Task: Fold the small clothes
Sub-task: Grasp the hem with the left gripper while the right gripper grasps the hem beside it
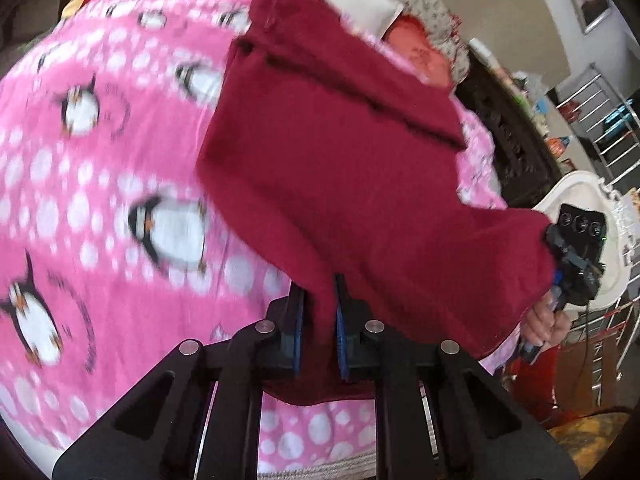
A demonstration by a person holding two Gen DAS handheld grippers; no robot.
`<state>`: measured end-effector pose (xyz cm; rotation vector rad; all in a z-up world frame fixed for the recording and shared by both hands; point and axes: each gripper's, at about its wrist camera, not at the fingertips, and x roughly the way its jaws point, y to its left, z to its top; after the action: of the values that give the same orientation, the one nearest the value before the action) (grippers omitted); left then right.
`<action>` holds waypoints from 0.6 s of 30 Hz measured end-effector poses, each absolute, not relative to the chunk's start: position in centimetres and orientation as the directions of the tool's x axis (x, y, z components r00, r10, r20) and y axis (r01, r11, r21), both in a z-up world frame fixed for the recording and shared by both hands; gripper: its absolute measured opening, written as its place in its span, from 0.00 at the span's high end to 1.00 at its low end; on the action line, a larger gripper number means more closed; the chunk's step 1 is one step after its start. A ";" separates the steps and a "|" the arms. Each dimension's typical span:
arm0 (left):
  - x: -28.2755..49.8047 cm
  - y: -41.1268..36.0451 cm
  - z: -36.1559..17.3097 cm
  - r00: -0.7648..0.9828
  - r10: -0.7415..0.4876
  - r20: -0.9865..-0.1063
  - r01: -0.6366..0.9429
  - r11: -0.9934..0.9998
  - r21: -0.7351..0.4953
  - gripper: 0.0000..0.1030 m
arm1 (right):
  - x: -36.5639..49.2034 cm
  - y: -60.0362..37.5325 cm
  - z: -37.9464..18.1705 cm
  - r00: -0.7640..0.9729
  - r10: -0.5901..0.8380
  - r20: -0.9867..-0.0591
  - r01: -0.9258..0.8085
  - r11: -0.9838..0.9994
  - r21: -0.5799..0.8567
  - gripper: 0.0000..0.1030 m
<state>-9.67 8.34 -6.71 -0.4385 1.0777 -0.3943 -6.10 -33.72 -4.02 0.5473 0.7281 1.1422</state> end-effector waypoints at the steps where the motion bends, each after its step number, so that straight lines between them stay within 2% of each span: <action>1: -8.8 8.8 -5.6 0.449 -0.512 -0.732 0.106 0.844 -0.526 0.89 | -5.5 -33.6 -3.6 0.245 0.941 -0.236 -0.616 0.338 0.712 0.82; 7: -2.7 9.9 0.6 0.586 -0.508 -0.632 0.183 0.842 -0.507 0.89 | 0.3 -33.9 -0.6 0.332 0.922 -0.199 -0.613 0.371 0.698 0.83; 12: 6.7 10.0 3.1 0.635 -0.488 -0.599 0.182 0.848 -0.498 0.90 | 7.6 -35.0 -0.3 0.467 0.856 -0.221 -0.504 0.464 0.729 0.83; 16: 14.6 9.2 1.9 0.635 -0.453 -0.625 0.132 0.861 -0.490 0.90 | 14.9 -36.3 -3.5 0.546 0.784 -0.296 -0.334 0.527 0.781 0.83; 18: 17.9 8.5 0.5 0.618 -0.444 -0.649 0.103 0.864 -0.493 0.90 | 18.5 -36.6 -6.1 0.553 0.723 -0.414 -0.210 0.602 0.771 0.83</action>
<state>17.91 8.55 0.45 -0.4362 0.8517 -0.3261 18.53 -36.62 -6.13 0.7299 0.8016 0.6130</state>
